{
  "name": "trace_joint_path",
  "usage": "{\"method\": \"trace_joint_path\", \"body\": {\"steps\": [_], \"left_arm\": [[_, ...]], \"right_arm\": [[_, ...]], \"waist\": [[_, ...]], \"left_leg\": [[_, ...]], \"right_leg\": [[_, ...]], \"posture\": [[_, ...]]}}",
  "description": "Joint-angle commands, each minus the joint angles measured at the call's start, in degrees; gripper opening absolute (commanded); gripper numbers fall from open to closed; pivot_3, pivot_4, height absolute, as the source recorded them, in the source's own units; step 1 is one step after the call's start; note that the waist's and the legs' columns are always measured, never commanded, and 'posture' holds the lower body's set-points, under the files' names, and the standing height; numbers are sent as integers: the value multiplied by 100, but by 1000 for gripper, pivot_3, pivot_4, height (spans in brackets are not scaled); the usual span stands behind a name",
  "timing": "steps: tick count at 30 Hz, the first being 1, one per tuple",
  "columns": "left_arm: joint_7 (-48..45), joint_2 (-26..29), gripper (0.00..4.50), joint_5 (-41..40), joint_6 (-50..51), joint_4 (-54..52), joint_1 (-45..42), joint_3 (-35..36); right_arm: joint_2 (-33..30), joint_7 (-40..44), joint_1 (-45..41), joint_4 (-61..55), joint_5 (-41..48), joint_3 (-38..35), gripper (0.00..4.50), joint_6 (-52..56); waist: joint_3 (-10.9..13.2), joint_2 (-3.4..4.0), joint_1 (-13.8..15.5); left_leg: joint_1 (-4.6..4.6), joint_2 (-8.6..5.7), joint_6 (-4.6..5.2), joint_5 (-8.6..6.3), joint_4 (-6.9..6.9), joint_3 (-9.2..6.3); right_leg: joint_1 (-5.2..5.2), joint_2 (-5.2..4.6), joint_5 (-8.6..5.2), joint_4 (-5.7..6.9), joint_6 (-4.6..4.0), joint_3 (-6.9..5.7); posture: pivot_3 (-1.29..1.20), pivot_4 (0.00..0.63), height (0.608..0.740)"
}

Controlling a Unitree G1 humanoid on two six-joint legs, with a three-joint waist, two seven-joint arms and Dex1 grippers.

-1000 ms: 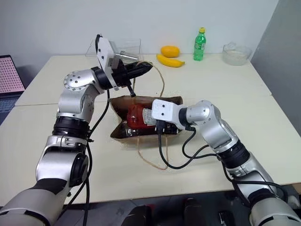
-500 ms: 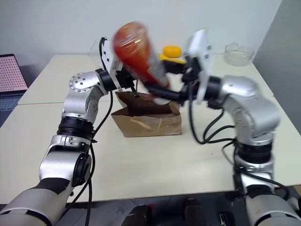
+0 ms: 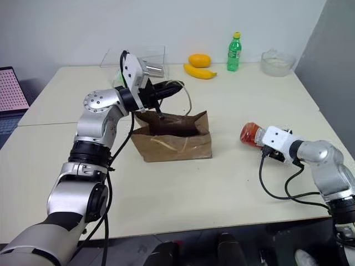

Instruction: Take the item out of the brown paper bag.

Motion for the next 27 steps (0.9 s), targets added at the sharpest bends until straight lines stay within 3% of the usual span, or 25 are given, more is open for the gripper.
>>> {"method": "trace_joint_path", "body": {"steps": [1,2,6,13,17,21,27], "left_arm": [[8,41,0,-45,-50,-264,-50,32],[12,42,0,-48,-48,-272,-49,35],[-19,29,0,-91,-58,-260,-50,52],[-191,105,0,-164,27,-317,27,63],[-348,236,0,-155,211,-269,17,41],[-536,455,880,-178,521,-335,-25,51],[-937,952,2830,-432,1133,-709,-51,162]], "right_arm": [[-67,51,-179,170,-145,-40,3018,-368],[-63,101,-176,173,-109,-93,3018,-329],[9,353,-78,-120,362,-468,4484,19],[224,675,648,-2291,2035,-1726,4484,1421],[1078,200,993,-4216,3807,-2294,4484,2682],[1848,-607,957,-5001,4113,-1762,4500,3101],[2180,-1013,635,-4486,3509,-1042,4500,2700]], "waist": [[0,0,2],[0,0,4],[0,0,14],[0,0,32],[0,0,27],[-1,-1,27],[-1,-1,31]], "left_leg": [[0,0,0,0,1,-1],[-1,-2,0,0,3,-1],[-1,-3,0,0,6,-5],[-6,-3,0,0,2,-11],[-4,2,1,-1,3,-17],[-3,0,1,0,6,-19],[-2,0,0,0,5,-21]], "right_leg": [[2,0,0,-2,0,-1],[3,-1,1,-3,2,-1],[6,-2,2,-3,4,-1],[6,-1,2,-6,4,-5],[9,2,2,-2,3,-9],[11,3,2,0,4,-10],[9,3,2,0,4,-14]], "posture": [[0,150,740],[0,150,740],[0,150,740],[0,150,740],[0,150,740],[0,150,740],[0,150,740]]}}
